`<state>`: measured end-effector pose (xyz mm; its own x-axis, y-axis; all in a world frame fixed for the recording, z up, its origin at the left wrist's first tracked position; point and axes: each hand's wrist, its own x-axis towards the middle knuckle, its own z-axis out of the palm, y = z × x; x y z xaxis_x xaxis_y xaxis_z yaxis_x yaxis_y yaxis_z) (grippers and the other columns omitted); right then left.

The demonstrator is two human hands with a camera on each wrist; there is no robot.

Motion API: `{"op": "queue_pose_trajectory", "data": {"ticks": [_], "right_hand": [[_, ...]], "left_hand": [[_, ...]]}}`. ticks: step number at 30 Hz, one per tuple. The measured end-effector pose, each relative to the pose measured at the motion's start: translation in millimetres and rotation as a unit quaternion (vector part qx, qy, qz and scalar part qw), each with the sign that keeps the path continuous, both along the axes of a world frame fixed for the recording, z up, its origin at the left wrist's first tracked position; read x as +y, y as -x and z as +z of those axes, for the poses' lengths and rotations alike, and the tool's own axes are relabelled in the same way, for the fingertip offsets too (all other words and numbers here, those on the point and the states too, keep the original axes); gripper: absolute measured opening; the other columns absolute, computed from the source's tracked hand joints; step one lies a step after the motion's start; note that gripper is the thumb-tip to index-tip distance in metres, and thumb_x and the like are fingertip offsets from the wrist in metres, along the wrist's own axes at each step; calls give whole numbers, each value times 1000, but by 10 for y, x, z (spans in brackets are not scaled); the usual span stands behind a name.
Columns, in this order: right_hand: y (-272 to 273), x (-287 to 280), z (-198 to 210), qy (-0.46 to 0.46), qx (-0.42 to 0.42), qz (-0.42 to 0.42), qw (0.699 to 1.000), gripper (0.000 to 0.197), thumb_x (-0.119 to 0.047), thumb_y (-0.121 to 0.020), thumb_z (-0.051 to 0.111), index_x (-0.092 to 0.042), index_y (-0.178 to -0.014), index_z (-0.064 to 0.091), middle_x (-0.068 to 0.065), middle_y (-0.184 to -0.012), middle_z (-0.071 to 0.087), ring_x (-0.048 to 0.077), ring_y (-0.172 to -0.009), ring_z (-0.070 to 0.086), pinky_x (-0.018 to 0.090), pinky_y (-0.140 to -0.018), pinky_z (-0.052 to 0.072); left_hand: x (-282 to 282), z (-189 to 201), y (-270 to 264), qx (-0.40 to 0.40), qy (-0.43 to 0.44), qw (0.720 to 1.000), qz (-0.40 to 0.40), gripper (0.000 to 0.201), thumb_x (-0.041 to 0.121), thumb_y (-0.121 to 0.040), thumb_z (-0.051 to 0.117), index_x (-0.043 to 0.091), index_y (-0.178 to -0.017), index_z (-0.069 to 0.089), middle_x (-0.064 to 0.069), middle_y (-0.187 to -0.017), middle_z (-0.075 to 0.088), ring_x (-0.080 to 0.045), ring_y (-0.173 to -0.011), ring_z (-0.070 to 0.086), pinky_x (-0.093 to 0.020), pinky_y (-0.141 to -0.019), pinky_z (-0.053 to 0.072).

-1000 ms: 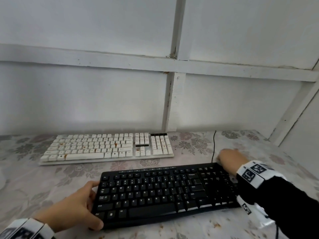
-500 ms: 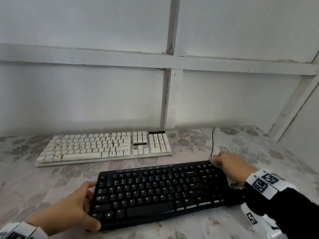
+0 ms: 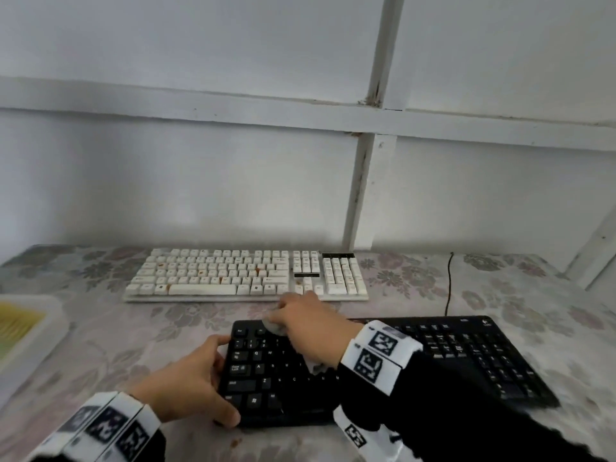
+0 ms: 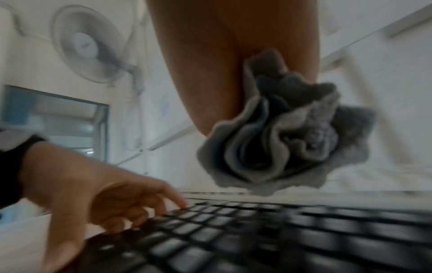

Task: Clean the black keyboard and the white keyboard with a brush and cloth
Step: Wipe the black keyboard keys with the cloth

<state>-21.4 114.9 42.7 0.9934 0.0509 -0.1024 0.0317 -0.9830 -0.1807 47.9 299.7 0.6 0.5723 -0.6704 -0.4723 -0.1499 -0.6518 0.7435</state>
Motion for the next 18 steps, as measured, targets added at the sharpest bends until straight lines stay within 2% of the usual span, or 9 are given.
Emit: {"op": "queue_pose_trajectory", "data": {"ticks": [3, 4, 5, 7, 9, 13, 14, 16, 18], "right_hand": [[-169, 416, 15, 78, 20, 84, 993, 15, -4, -94, 41, -10, -90, 55, 9, -106, 45, 21, -83, 38, 35, -77, 26], [-197, 477, -21, 89, 28, 80, 992, 17, -6, -96, 40, -10, -94, 57, 9, -104, 42, 21, -84, 37, 36, -77, 24], [-220, 508, -74, 94, 36, 67, 993, 21, -8, -97, 39, -7, -101, 60, 10, -105, 42, 25, -93, 39, 36, -77, 26], [-220, 520, -166, 106, 33, 43, 993, 27, -7, -97, 38, -1, -112, 60, 13, -111, 46, 33, -108, 40, 39, -82, 35], [-168, 484, -208, 112, 27, 26, 993, 29, -5, -96, 38, 0, -115, 59, 14, -119, 48, 37, -112, 41, 43, -90, 41], [24, 277, -170, 106, 39, -19, 993, 29, 2, -92, 41, 1, -116, 58, 15, -128, 44, 41, -121, 34, 45, -91, 41], [76, 204, -166, 107, 38, -26, 993, 29, 4, -91, 41, 0, -114, 58, 15, -127, 45, 41, -121, 34, 43, -89, 40], [197, 46, -152, 97, 33, -34, 994, 23, 7, -88, 41, -6, -100, 56, 16, -125, 46, 39, -118, 37, 39, -83, 35], [300, -101, -138, 79, 36, -43, 995, 27, 11, -85, 40, -16, -90, 44, 16, -130, 43, 39, -119, 37, 38, -80, 35]], "left_hand": [[-9, 22, -16, 8, -6, 1000, 1, 93, 4, -59, 83, 30, -126, 24, 6, -101, 55, -1, -77, 59, -13, -60, 47], [-5, 28, -19, 2, -10, 1000, 0, 93, 7, -59, 84, 31, -126, 25, 9, -101, 55, 0, -81, 58, -13, -62, 47], [2, 24, -21, -8, -17, 1000, 0, 93, 10, -59, 84, 31, -127, 25, 12, -101, 54, 0, -84, 57, -13, -65, 46], [9, 23, -16, -21, -28, 999, -2, 93, 14, -58, 84, 31, -129, 26, 13, -102, 54, 0, -86, 56, -13, -67, 45], [19, 10, -14, -21, -23, 1000, -2, 95, 12, -58, 84, 29, -132, 26, 11, -102, 54, -1, -83, 57, -12, -65, 44], [16, 3, 5, -9, -3, 1000, 2, 94, 2, -60, 81, 27, -131, 27, 4, -99, 55, -2, -71, 57, -10, -57, 43], [19, -1, 11, -10, 1, 1000, 3, 93, 1, -60, 81, 27, -131, 27, 3, -99, 55, -2, -69, 57, -10, -56, 43], [24, -16, 16, -12, 4, 1000, 4, 94, 0, -59, 82, 26, -131, 28, 1, -99, 55, -2, -68, 57, -10, -57, 43], [28, -17, 9, -10, 5, 1000, 5, 94, 0, -59, 82, 27, -131, 27, -1, -100, 55, -3, -70, 58, -10, -57, 44]]}}
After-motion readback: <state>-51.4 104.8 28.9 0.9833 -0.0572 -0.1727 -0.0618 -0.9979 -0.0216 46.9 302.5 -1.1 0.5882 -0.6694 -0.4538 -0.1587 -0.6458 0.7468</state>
